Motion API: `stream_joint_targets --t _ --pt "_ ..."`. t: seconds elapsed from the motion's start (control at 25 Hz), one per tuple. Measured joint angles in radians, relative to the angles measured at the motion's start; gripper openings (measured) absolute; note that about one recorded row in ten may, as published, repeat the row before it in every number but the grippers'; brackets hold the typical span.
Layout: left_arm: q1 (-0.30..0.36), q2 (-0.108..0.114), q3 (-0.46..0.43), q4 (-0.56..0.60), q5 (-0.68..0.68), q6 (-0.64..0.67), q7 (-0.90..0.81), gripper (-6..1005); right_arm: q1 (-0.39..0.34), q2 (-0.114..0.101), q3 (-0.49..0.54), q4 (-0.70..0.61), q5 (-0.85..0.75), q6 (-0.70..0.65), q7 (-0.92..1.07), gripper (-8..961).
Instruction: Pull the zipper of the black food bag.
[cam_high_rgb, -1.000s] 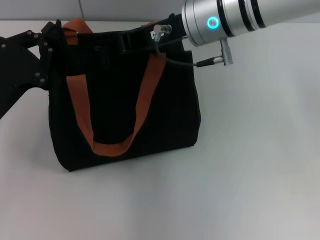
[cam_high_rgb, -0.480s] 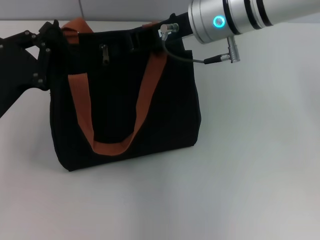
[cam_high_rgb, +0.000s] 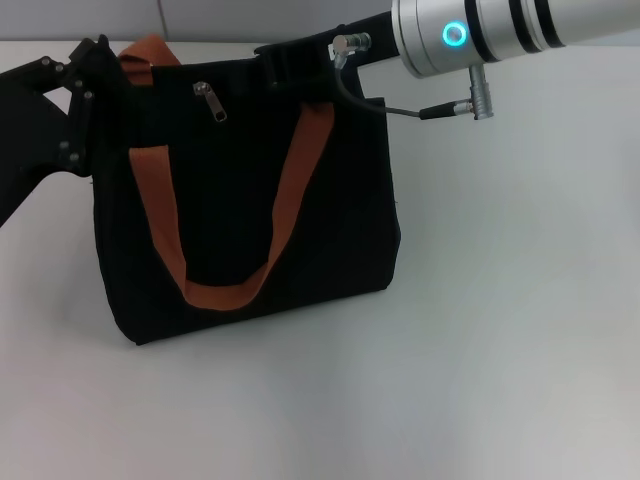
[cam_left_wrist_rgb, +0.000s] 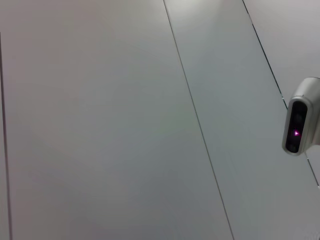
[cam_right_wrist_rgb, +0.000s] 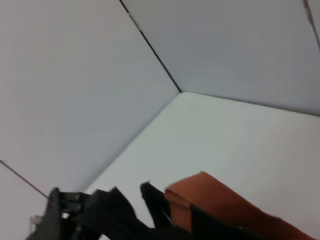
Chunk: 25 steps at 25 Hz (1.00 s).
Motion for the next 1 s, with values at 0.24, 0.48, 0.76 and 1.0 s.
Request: stream_joint_targets --t 0.24,0.48,0.76,1.0 --pt "-0.004 0.0 0.003 0.0 0.0 0.001 0.0 17 0.006 -0.002 -0.001 0.023 0.019 -0.006 -0.015 99" --pt "-0.006 0.0 0.004 0.0 -0.001 0.001 0.0 17 0.024 -0.002 -0.024 0.049 0.041 -0.007 -0.019 153" --pt "-0.007 -0.001 0.005 0.0 -0.001 0.001 0.0 17 0.029 -0.002 -0.04 0.054 0.082 -0.017 -0.019 230" --pt "-0.007 -0.002 0.006 -0.006 -0.001 0.002 0.0 17 0.032 -0.002 -0.046 0.054 0.087 -0.025 -0.019 221"
